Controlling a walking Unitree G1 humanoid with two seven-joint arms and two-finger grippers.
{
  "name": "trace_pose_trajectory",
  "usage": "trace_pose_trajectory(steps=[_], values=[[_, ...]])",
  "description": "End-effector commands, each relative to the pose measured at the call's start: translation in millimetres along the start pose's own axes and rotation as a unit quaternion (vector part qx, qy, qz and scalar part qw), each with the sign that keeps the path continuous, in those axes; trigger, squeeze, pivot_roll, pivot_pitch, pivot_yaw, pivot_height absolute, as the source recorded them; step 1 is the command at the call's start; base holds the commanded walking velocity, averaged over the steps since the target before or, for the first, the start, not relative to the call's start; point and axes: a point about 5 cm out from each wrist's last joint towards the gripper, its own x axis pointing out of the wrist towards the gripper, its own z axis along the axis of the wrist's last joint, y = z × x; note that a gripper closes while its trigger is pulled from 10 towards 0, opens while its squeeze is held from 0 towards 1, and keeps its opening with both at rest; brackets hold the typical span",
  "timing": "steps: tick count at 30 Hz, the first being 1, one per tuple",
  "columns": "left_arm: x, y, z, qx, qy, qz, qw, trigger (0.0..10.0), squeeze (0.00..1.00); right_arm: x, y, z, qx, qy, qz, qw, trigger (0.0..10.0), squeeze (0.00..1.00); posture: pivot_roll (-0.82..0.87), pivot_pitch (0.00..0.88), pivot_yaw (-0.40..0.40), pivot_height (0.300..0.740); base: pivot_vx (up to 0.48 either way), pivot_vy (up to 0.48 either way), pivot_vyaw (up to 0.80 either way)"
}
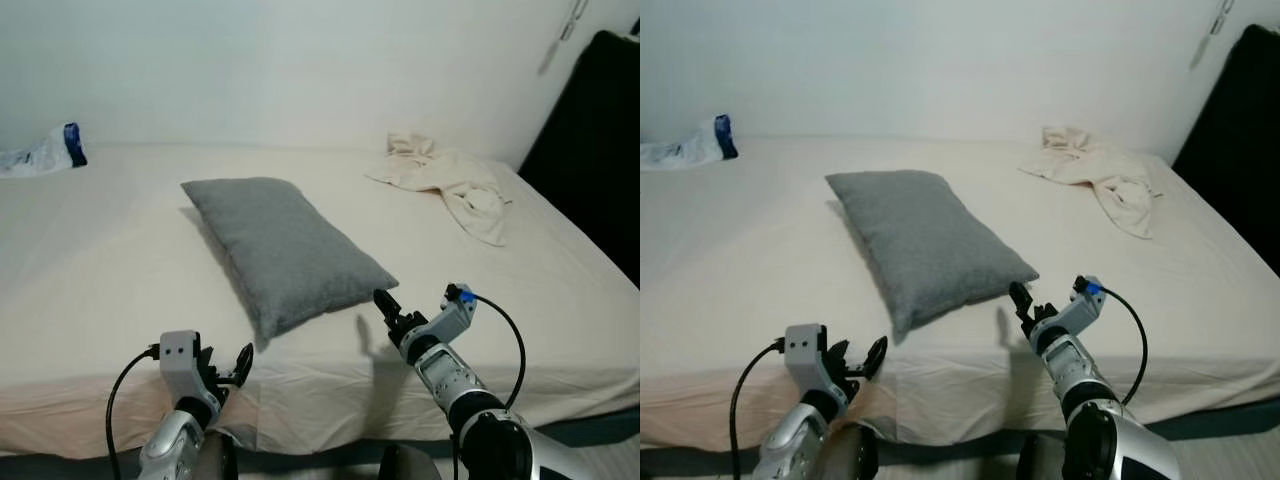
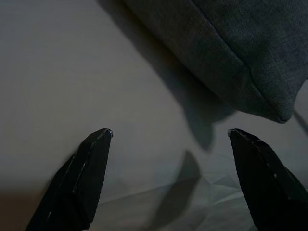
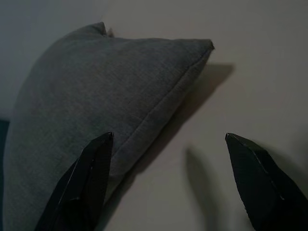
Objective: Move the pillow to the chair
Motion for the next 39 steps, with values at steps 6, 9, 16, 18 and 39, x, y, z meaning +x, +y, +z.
trace_pose_trajectory(steps=[6, 9, 16, 18, 39], values=[[-9.6, -2.8, -5, -0.005, 0.008, -0.007, 1.0, 10.0, 0.0, 4.6, 15.3, -6, 0.033, -0.002, 0.056, 0.998, 10.0, 0.0, 0.25, 0.0, -0.049, 0.491, 0.0, 0.0, 0.0], [-8.7, -2.8, -3, -0.004, 0.009, -0.009, 1.0, 10.0, 0.0, 8.3, 26.0, -12, 0.039, 0.008, 0.077, 0.996, 10.0, 0.0, 0.24, 0.0, -0.047, 0.491, 0.0, 0.0, 0.0], [-1.8, -5.3, 5, -0.001, 0.0, -0.014, 1.0, 10.0, 0.0, 14.4, 46.7, -28, 0.017, 0.044, 0.108, 0.993, 10.0, 0.0, 0.22, 0.0, -0.054, 0.491, 0.0, 0.0, 0.0], [0.0, -6.2, 8, 0.0, -0.003, -0.013, 1.0, 10.0, 0.0, 16.0, 54.4, -34, -0.001, 0.058, 0.12, 0.991, 10.0, 0.0, 0.22, 0.0, -0.06, 0.491, 0.0, 0.0, 0.0], [-22.9, -2.9, 17, 0.01, -0.016, -0.001, 1.0, 10.0, 0.0, 20.2, 56.9, -28, -0.008, 0.037, 0.08, 0.996, 10.0, 0.0, 0.27, 0.109, -0.017, 0.491, 0.0, 0.0, 0.0]])
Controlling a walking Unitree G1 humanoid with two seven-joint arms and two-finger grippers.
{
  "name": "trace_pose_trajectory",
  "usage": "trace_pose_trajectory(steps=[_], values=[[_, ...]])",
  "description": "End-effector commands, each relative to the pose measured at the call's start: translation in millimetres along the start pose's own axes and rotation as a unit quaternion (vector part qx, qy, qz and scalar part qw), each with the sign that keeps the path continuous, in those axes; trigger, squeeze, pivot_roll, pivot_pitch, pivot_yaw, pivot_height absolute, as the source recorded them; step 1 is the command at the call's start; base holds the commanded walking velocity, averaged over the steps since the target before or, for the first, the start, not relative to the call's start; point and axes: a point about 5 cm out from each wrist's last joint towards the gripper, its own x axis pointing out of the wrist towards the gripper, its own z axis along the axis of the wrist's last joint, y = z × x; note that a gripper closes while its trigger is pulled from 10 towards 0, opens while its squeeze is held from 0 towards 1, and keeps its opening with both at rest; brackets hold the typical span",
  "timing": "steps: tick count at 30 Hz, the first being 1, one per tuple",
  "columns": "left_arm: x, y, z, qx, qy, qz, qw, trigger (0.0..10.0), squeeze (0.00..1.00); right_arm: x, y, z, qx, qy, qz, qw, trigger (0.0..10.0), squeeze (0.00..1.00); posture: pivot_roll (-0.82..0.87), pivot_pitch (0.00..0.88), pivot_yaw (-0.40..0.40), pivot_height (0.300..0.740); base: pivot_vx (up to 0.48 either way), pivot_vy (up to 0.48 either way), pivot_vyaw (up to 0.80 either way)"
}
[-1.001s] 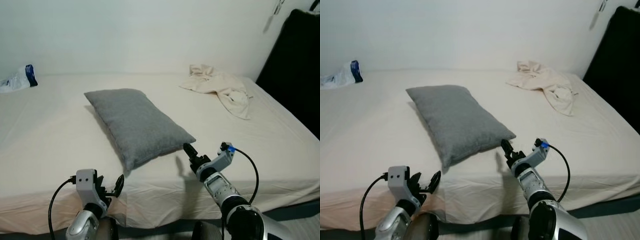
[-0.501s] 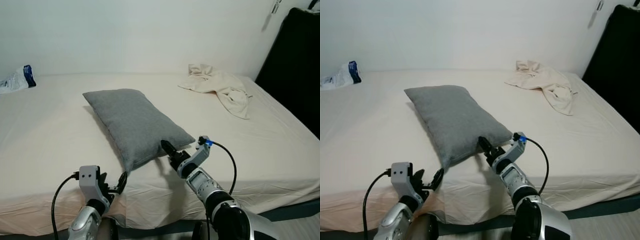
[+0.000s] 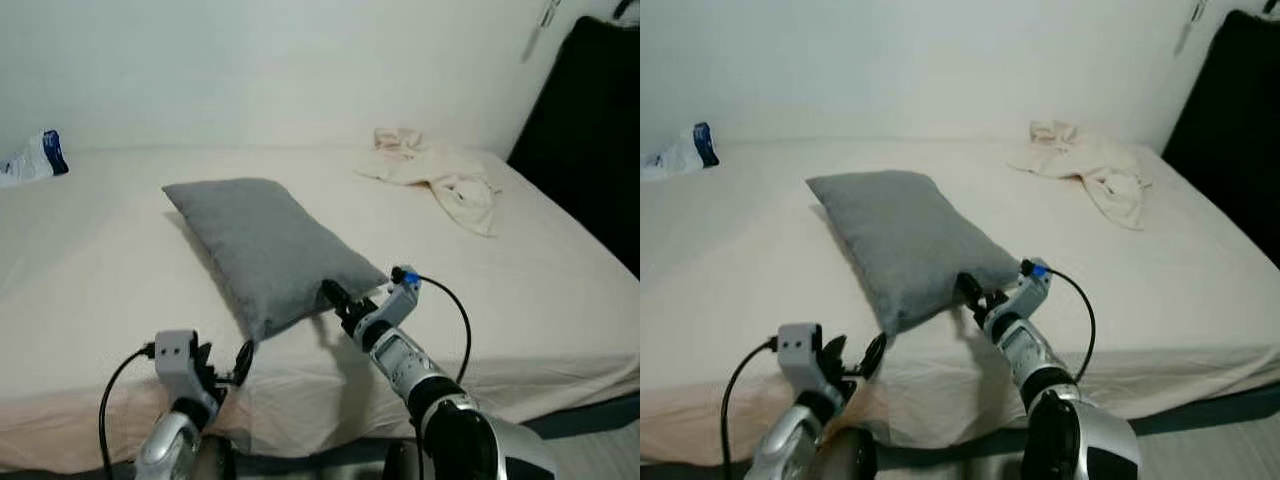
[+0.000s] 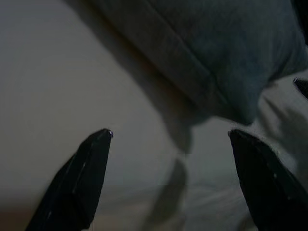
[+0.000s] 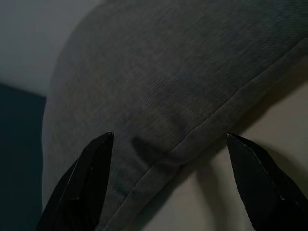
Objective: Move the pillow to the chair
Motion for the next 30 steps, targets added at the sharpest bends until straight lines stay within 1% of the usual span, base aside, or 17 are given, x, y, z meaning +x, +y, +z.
trace_pose_trajectory(steps=[1, 3, 4, 5, 6, 7, 9, 11, 15, 16, 18, 20, 23, 25, 27, 28, 30], values=[[-16.2, 8.0, 12, 0.008, -0.004, 0.012, 1.0, 10.0, 0.0, 0.7, 1.0, 6, 0.018, -0.018, 0.004, 1.0, 10.0, 0.0, 0.29, 0.147, -0.007, 0.491, 0.0, 0.0, 0.0], [-16.2, 8.0, 12, 0.008, -0.004, 0.012, 1.0, 10.0, 0.0, 0.7, 1.0, 6, 0.018, -0.018, 0.004, 1.0, 10.0, 0.0, 0.29, 0.147, -0.007, 0.491, 0.0, 0.0, 0.0], [-21.5, 9.2, 14, 0.01, -0.006, 0.014, 1.0, 10.0, 0.0, 0.2, 0.1, 7, 0.021, -0.021, 0.002, 1.0, 10.0, 0.0, 0.3, 0.159, -0.002, 0.491, 0.0, 0.0, 0.0], [-21.5, 9.2, 14, 0.01, -0.006, 0.014, 1.0, 10.0, 0.0, 0.2, 0.1, 7, 0.021, -0.021, 0.002, 1.0, 10.0, 0.0, 0.3, 0.159, -0.002, 0.491, 0.0, 0.0, 0.0], [-32.5, 12.5, 21, 0.018, -0.006, 0.018, 1.0, 10.0, 0.0, -0.5, -0.8, 9, 0.031, -0.03, 0.007, 0.999, 10.0, 0.0, 0.32, 0.193, 0.017, 0.491, 0.0, 0.0, 0.0], [-32.5, 12.5, 21, 0.018, -0.006, 0.018, 1.0, 10.0, 0.0, -0.5, -0.8, 9, 0.031, -0.03, 0.007, 0.999, 10.0, 0.0, 0.32, 0.193, 0.017, 0.491, 0.0, 0.0, 0.0], [-42.2, 14.6, 27, 0.026, -0.005, 0.02, 0.999, 10.0, 0.0, -0.3, 1.5, 16, 0.054, -0.048, 0.031, 0.997, 10.0, 0.0, 0.33, 0.209, 0.031, 0.491, 0.0, 0.0, 0.0], [-44.6, 14.7, 29, 0.027, -0.004, 0.021, 0.999, 10.0, 0.0, -0.1, 3.0, 19, 0.064, -0.056, 0.042, 0.995, 10.0, 0.0, 0.33, 0.209, 0.031, 0.491, 0.0, 0.0, 0.0], [-56.6, 6.8, 34, 0.03, 0.006, 0.013, 0.999, 10.0, 0.0, 1.9, 10.1, 29, 0.082, -0.074, 0.075, 0.991, 10.0, 0.0, 0.35, 0.232, 0.051, 0.491, 0.0, 0.0, 0.0], [-60.2, 2.4, 36, 0.029, 0.012, 0.01, 0.999, 10.0, 0.0, 4.5, 17.3, 32, 0.085, -0.078, 0.096, 0.989, 10.0, 0.0, 0.35, 0.241, 0.054, 0.491, 0.0, 0.0, 0.0], [-60.4, 1.1, 36, 0.029, 0.013, 0.009, 0.999, 10.0, 0.0, 5.6, 20.1, 33, 0.086, -0.078, 0.103, 0.988, 10.0, 0.0, 0.35, 0.241, 0.054, 0.491, 0.0, 0.0, 0.0], [-61.9, -2.3, 38, 0.024, 0.014, 0.008, 1.0, 10.0, 0.0, 8.6, 30.0, 34, 0.085, -0.076, 0.132, 0.985, 10.0, 0.0, 0.36, 0.254, 0.057, 0.491, 0.0, 0.0, 0.0], [-64.5, -6.6, 42, 0.019, 0.018, 0.008, 1.0, 10.0, 0.0, 12.3, 40.7, 35, 0.081, -0.071, 0.154, 0.982, 10.0, 0.0, 0.35, 0.266, 0.053, 0.491, 0.0, 0.0, 0.0], [-64.2, -7.7, 42, 0.018, 0.018, 0.007, 1.0, 10.0, 0.0, 13.8, 43.8, 35, 0.078, -0.069, 0.154, 0.983, 10.0, 0.0, 0.35, 0.267, 0.053, 0.491, 0.0, 0.0, 0.0], [-63.3, -9.4, 44, 0.016, 0.017, 0.008, 1.0, 10.0, 0.0, 17.5, 49.5, 33, 0.055, -0.057, 0.142, 0.987, 10.0, 0.0, 0.35, 0.268, 0.049, 0.491, 0.0, 0.0, 0.0], [-63.3, -9.4, 44, 0.016, 0.017, 0.008, 1.0, 10.0, 0.0, 17.5, 49.5, 33, 0.055, -0.057, 0.142, 0.987, 10.0, 0.0, 0.35, 0.268, 0.049, 0.491, 0.0, 0.0, 0.0], [-64.0, -11.0, 46, 0.013, 0.018, 0.01, 1.0, 10.0, 0.0, 20.0, 52.3, 31, 0.027, -0.047, 0.124, 0.991, 10.0, 0.0, 0.35, 0.274, 0.048, 0.491, 0.0, 0.0, 0.0]])
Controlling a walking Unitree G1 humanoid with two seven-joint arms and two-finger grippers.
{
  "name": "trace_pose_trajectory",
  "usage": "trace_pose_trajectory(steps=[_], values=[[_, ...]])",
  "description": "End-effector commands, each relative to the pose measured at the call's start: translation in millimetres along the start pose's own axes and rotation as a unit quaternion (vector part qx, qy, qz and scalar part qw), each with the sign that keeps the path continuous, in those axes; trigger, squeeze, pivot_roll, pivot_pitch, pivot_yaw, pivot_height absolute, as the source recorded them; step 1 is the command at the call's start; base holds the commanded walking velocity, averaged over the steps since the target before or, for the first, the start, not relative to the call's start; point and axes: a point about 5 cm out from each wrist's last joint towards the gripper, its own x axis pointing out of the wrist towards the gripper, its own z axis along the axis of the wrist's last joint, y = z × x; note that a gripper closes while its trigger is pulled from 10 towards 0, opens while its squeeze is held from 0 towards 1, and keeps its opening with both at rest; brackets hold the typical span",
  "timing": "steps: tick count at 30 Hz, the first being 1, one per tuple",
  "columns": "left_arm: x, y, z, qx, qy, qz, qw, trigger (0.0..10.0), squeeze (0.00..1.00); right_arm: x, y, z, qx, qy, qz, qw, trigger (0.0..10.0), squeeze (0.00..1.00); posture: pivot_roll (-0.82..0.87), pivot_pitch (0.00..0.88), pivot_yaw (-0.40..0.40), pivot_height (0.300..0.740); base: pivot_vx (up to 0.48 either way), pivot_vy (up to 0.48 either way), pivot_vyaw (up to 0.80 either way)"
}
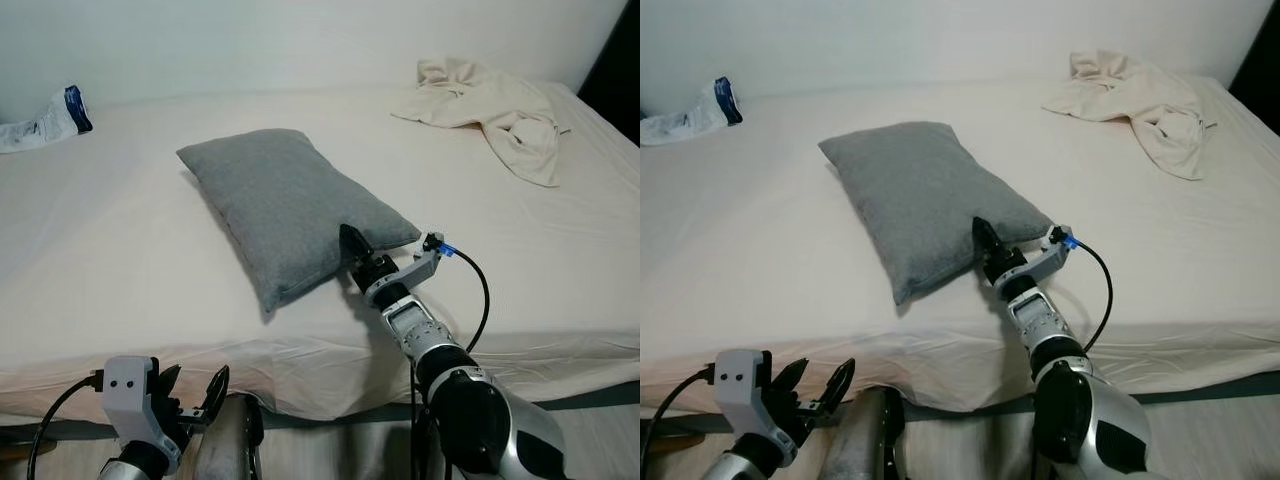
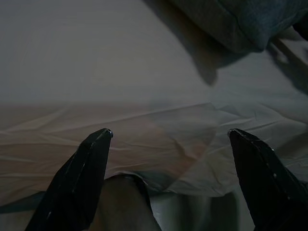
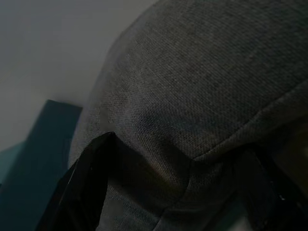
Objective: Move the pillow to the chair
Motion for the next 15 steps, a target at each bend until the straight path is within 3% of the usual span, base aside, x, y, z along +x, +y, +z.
trace_pose_trajectory(steps=[1, 2, 3, 8, 15], values=[[-4.6, -2.2, -2, -0.009, 0.014, 0.006, 1.0, 10.0, 0.0, 5.7, 6.3, -9, -0.02, 0.021, -0.017, 0.999, 3.5, 0.0, 0.35, 0.276, 0.044, 0.491, 0.0, 0.0, 0.0], [-4.6, -2.2, -2, -0.009, 0.014, 0.006, 1.0, 10.0, 0.0, 5.7, 6.3, -9, -0.02, 0.021, -0.017, 0.999, 3.5, 0.0, 0.35, 0.276, 0.044, 0.491, 0.0, 0.0, 0.0], [-4.2, -2.9, -2, -0.011, 0.016, 0.007, 1.0, 10.0, 0.0, 6.1, 5.7, -8, -0.027, 0.017, -0.027, 0.999, 0.0, 0.0, 0.34, 0.274, 0.04, 0.491, 0.0, 0.0, 0.0], [2.9, -6.3, -1, -0.016, 0.012, 0.005, 1.0, 10.0, 0.0, 6.7, 8.8, 2, -0.029, -0.002, 0.003, 1.0, 0.0, 0.0, 0.33, 0.254, 0.027, 0.491, 0.0, 0.0, 0.0], [21.0, -9.2, -1, -0.021, 0.0, -0.003, 1.0, 10.0, 0.0, -2.5, -0.7, 6, -0.047, 0.001, 0.019, 0.999, 0.0, 0.0, 0.3, 0.197, 0.01, 0.491, 0.0, 0.0, 0.0]])
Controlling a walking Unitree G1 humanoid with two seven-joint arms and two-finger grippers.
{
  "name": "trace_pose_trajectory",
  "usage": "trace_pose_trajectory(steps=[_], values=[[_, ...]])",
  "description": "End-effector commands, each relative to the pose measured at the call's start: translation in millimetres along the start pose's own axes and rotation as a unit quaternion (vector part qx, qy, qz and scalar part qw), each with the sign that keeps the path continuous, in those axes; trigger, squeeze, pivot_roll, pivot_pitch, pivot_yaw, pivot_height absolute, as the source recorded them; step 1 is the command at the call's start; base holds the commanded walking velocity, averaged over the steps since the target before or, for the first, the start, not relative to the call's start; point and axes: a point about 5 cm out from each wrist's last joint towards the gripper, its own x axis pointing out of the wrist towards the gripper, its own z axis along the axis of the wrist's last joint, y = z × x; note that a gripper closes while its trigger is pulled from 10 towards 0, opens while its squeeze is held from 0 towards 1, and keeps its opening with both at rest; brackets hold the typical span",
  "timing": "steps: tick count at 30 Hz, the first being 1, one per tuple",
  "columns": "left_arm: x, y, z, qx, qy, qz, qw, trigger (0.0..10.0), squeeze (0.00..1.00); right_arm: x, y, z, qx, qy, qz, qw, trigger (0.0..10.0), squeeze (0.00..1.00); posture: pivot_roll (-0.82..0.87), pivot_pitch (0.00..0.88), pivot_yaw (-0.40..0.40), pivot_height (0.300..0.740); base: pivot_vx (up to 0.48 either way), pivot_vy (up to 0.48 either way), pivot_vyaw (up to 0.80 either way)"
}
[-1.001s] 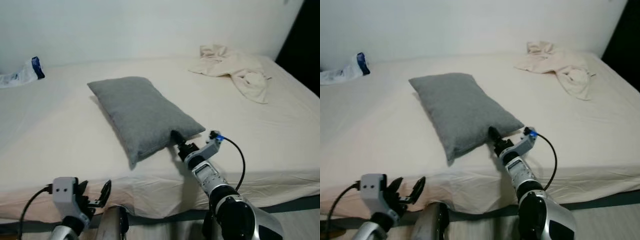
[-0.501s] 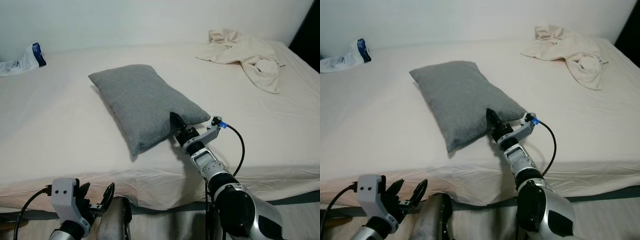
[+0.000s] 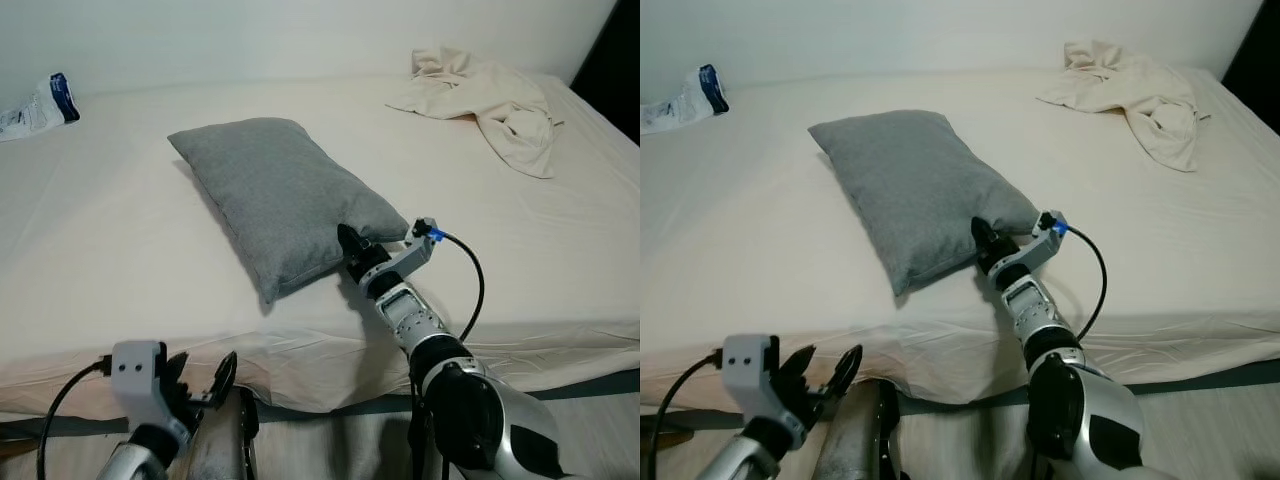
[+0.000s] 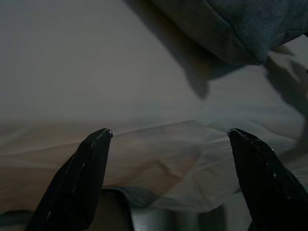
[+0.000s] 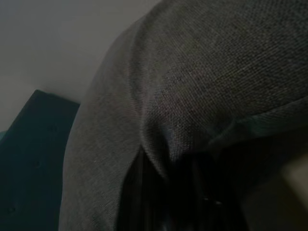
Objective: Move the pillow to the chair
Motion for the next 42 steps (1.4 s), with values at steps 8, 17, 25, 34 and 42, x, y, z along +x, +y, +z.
trace_pose_trajectory(steps=[8, 17, 25, 34, 42], values=[[32.0, -5.0, -5, 0.005, -0.004, -0.024, 1.0, 10.0, 0.0, -12.3, -6.2, -27, -0.024, 0.048, 0.017, 0.998, 0.0, 0.0, 0.22, 0.099, -0.011, 0.491, 0.0, 0.0, 0.0], [81.7, -9.0, 14, 0.004, -0.051, -0.046, 0.998, 10.0, 0.0, -2.5, 26.3, -45, -0.091, 0.085, 0.118, 0.985, 10.0, 0.0, 0.13, 0.0, -0.017, 0.491, 0.0, 0.0, 0.0], [100.5, 14.9, 33, 0.026, -0.086, 0.01, 0.996, 10.0, 0.0, -9.6, 20.0, -40, -0.088, 0.08, 0.137, 0.983, 10.0, 0.0, 0.13, 0.0, -0.027, 0.52, 0.0, 0.0, 0.0], [96.8, 41.2, 36, 0.043, -0.094, 0.06, 0.993, 10.0, 0.0, -8.2, 19.3, -34, -0.1, 0.071, 0.124, 0.985, 10.0, 0.0, 0.14, 0.0, -0.029, 0.553, 0.0, 0.0, 0.0], [89.7, 70.4, 43, 0.042, -0.117, 0.127, 0.984, 10.0, 0.0, -7.1, 15.0, -26, -0.111, 0.066, 0.101, 0.986, 10.0, 0.0, 0.15, 0.0, -0.044, 0.587, 0.0, 0.0, 0.0]])
